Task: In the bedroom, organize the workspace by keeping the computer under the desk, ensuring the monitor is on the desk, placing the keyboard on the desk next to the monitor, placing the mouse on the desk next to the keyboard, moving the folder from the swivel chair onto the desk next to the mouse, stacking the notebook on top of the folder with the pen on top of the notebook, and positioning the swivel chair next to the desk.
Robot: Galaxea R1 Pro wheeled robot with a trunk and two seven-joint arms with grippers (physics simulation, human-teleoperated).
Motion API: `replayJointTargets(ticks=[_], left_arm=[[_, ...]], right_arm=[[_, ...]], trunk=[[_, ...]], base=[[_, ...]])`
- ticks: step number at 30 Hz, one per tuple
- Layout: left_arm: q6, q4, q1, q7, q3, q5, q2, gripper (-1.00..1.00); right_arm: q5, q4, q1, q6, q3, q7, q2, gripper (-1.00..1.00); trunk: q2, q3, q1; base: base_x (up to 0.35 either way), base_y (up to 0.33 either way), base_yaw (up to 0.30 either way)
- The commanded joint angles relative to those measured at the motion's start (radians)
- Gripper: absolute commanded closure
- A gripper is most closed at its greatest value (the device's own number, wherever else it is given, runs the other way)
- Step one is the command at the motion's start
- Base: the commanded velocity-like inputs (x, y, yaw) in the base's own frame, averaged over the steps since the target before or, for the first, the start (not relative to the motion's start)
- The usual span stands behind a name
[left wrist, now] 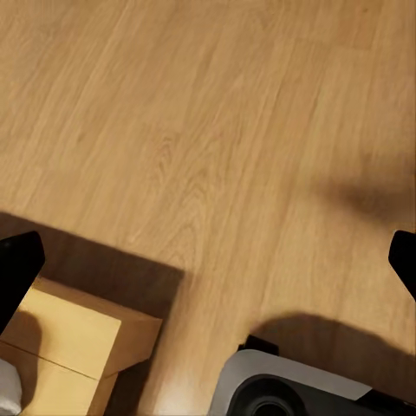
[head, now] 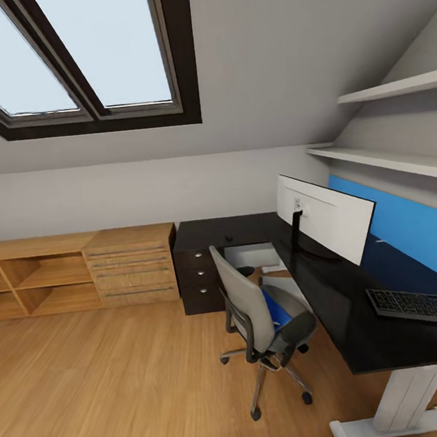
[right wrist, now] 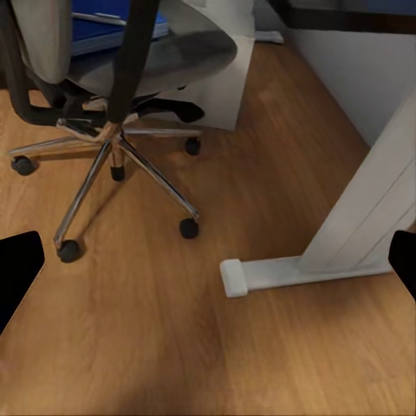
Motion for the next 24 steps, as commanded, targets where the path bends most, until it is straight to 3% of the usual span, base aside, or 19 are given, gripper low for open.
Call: replayJointTargets(ticks=[1, 8, 17, 19, 20, 23, 24], left_arm=[[0.000, -0.002, 0.000, 0.010, -0.009, 0.002, 0.000, -1.00], [-0.002, -0.002, 0.000, 0.010, -0.010, -0.002, -0.001, -1.00], [0.012, -0.046, 0.000, 0.018, -0.010, 0.001, -0.002, -1.00], [0.223, -0.281, 0.000, 0.018, -0.010, 0.001, -0.001, -1.00], [0.557, -0.619, 0.000, 0.046, -0.009, 0.001, -0.004, -1.00], [0.682, -0.733, 0.000, 0.088, -0.008, 0.001, -0.017, -1.00], [0.758, -0.799, -0.007, 0.127, -0.008, 0.000, -0.032, -1.00]], right_arm=[[0.000, 0.000, -0.001, -0.002, 0.000, -0.002, 0.000, -1.00], [0.000, 0.000, -0.001, -0.001, 0.000, -0.002, 0.000, -1.00], [0.000, 0.000, -0.001, -0.002, 0.000, -0.002, 0.000, -1.00], [0.000, -0.006, -0.001, -0.004, 0.001, 0.000, 0.003, -1.00], [-0.002, -0.048, -0.010, 0.002, 0.003, 0.000, 0.007, -1.00], [-0.005, -0.071, -0.045, 0.018, 0.003, -0.001, 0.009, -1.00], [-0.007, -0.080, -0.084, 0.050, 0.002, -0.001, 0.019, -1.00]], trunk=[[-0.002, -0.002, 0.001], [-0.002, -0.002, 0.001], [-0.065, -0.030, 0.035], [-0.079, -0.036, 0.043], [-0.086, -0.039, 0.047], [-0.107, -0.049, 0.058], [-0.114, -0.052, 0.062]], base=[[0.065, 0.038, 0.000], [0.013, 0.008, 0.000], [0.001, 0.001, 0.000], [0.000, 0.000, 0.000], [0.000, 0.000, 0.000], [0.000, 0.000, 0.000], [0.000, 0.000, 0.000]])
